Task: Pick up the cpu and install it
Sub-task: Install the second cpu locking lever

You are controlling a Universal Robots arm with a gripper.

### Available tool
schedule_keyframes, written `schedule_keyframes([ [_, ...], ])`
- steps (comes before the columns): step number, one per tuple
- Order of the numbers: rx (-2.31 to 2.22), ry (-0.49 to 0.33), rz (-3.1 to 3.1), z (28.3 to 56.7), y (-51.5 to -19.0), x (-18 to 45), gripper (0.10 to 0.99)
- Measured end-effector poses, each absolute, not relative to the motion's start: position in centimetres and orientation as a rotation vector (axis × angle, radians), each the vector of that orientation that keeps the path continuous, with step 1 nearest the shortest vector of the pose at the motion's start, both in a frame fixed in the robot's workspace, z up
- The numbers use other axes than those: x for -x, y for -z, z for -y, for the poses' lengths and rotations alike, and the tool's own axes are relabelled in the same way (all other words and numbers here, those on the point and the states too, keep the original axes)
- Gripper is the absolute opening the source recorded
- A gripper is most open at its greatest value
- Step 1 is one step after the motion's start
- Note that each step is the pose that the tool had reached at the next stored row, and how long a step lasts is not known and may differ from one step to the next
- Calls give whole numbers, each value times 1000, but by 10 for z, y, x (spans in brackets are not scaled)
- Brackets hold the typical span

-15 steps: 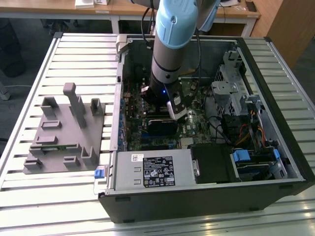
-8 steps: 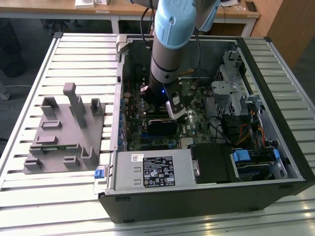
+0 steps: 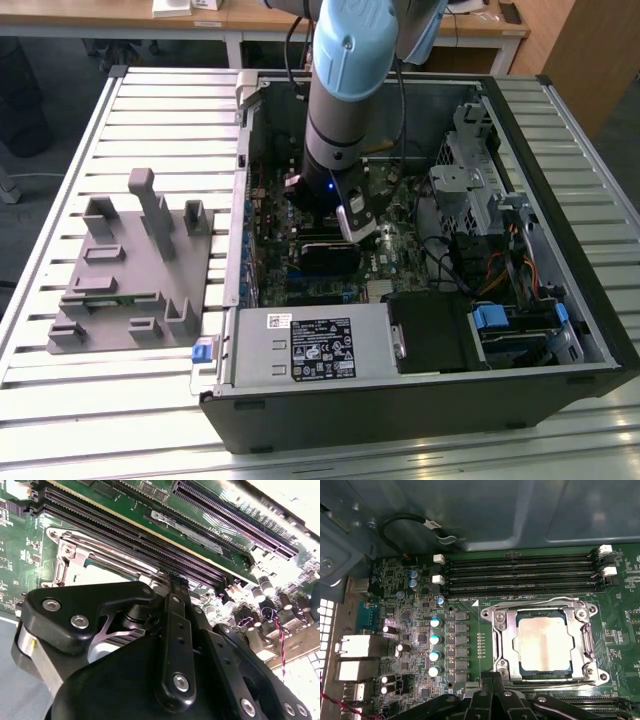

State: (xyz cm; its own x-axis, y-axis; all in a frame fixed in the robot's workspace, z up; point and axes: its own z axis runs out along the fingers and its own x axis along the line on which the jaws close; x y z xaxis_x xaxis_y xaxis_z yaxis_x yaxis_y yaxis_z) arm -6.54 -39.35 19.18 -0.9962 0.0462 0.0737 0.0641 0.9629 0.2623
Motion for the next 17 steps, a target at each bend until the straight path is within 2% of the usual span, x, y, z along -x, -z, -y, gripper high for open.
schedule_keyframes([
  [17,86,385,3050,391,-191,66,106],
])
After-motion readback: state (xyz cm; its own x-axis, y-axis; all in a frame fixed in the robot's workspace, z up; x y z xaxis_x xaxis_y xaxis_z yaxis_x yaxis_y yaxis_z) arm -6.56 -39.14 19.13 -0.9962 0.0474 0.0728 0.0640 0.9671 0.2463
